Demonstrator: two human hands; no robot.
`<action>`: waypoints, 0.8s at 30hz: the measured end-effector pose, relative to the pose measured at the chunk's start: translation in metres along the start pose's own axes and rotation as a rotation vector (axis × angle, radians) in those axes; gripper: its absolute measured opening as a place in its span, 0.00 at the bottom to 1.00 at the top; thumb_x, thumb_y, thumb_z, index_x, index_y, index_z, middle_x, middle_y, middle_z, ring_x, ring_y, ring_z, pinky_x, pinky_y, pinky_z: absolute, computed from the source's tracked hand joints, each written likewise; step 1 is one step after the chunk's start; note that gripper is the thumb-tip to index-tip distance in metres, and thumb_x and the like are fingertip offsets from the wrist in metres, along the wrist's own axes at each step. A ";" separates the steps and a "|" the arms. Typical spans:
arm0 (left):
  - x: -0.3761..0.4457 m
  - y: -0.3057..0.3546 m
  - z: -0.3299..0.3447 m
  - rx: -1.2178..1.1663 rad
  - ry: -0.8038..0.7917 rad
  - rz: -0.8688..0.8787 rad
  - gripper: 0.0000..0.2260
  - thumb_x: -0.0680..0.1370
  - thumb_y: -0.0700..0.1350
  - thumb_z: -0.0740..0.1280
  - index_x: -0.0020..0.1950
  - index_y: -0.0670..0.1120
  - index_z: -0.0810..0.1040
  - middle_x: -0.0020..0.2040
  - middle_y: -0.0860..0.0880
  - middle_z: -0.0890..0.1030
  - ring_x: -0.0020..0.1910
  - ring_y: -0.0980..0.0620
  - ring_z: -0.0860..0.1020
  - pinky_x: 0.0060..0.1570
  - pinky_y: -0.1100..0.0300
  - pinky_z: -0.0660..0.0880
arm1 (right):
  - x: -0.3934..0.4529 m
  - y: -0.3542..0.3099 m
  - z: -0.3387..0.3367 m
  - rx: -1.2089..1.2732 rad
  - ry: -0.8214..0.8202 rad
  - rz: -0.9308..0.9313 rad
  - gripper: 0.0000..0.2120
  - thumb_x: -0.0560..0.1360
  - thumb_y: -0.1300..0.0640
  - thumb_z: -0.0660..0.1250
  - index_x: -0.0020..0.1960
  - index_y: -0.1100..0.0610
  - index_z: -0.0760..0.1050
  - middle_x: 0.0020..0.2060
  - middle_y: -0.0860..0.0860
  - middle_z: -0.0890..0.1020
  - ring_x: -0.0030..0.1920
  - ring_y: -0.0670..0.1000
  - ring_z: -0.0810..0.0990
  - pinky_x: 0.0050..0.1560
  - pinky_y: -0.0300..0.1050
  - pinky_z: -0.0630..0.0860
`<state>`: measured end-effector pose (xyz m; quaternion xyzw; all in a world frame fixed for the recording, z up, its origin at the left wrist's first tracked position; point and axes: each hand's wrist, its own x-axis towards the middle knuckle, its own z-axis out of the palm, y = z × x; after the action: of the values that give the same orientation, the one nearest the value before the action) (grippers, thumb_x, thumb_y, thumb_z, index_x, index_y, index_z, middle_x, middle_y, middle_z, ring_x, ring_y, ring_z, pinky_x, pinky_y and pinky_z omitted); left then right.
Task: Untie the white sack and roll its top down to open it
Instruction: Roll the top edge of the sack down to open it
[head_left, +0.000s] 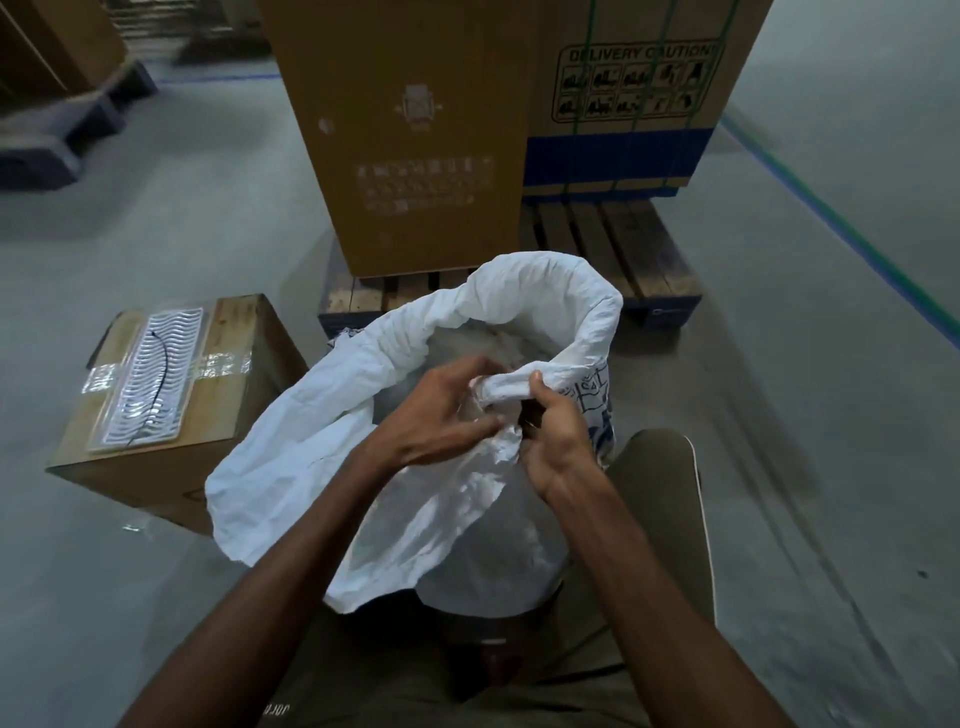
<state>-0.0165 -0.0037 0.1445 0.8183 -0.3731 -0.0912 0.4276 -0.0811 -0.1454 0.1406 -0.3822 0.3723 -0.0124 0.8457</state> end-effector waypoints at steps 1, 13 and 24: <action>-0.006 0.001 -0.001 0.021 -0.032 -0.040 0.19 0.77 0.52 0.72 0.66 0.50 0.77 0.58 0.52 0.81 0.55 0.55 0.78 0.52 0.56 0.78 | 0.000 0.001 0.002 0.020 0.001 0.013 0.18 0.85 0.51 0.62 0.61 0.65 0.80 0.49 0.60 0.87 0.46 0.58 0.86 0.50 0.54 0.83; -0.056 0.015 0.021 0.448 0.252 0.023 0.31 0.71 0.44 0.76 0.73 0.45 0.72 0.61 0.43 0.82 0.55 0.43 0.82 0.53 0.51 0.81 | -0.030 0.003 -0.020 0.164 -0.207 -0.058 0.21 0.84 0.48 0.61 0.68 0.63 0.77 0.58 0.62 0.85 0.57 0.61 0.84 0.60 0.55 0.80; -0.070 0.035 -0.017 0.670 0.457 0.228 0.11 0.67 0.37 0.71 0.48 0.46 0.86 0.49 0.47 0.85 0.36 0.41 0.83 0.34 0.56 0.77 | -0.065 0.002 -0.065 -1.227 0.058 -1.298 0.31 0.66 0.49 0.81 0.65 0.51 0.73 0.63 0.50 0.74 0.63 0.51 0.71 0.62 0.43 0.69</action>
<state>-0.0759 0.0428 0.1698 0.8649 -0.3656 0.2669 0.2172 -0.1702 -0.1651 0.1516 -0.9024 0.0449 -0.2969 0.3089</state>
